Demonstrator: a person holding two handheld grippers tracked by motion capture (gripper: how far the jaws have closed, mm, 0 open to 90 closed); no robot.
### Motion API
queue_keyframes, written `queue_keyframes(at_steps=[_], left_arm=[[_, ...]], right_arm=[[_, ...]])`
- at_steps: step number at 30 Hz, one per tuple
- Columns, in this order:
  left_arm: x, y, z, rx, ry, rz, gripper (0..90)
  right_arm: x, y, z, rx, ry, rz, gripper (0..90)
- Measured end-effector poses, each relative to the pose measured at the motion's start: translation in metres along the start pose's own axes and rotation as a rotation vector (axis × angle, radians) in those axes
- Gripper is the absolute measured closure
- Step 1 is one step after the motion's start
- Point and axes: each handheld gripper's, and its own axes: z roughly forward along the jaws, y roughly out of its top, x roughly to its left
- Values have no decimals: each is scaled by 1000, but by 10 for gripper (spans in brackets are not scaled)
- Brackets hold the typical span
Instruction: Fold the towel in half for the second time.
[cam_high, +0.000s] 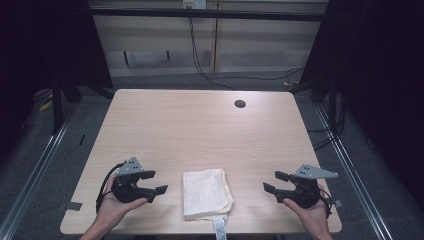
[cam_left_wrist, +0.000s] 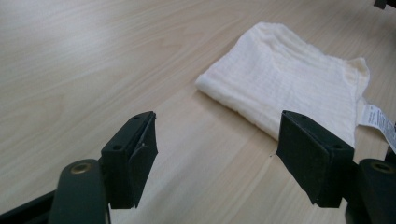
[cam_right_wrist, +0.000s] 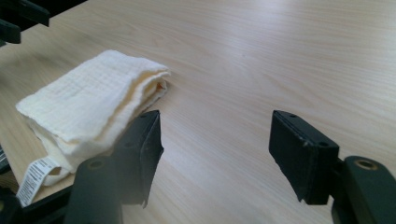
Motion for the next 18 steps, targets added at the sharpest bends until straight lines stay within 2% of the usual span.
queue_keyframes(at_steps=[4,8,10,11,13,15,18], left_arm=[[1,-11,-7,-1,16,-8,261],[6,-22,-18,-38,80,-32,262],[9,-23,-23,-47,93,-28,262],[11,-25,-25,-60,106,-40,261],[16,-31,-28,-84,96,-70,250],[20,-36,-29,-72,114,-75,244],[26,-38,-29,-63,117,-104,231]], right_arm=[[-8,-9,-4,0,-27,15,337],[-19,-12,-8,-16,-63,36,321],[-22,-12,-8,-18,-82,41,319],[-23,-13,-9,-19,-94,43,319],[-27,-13,-11,-15,-121,44,319],[-31,-16,-12,-24,-122,57,309],[-33,-18,-10,-13,-136,64,298]])
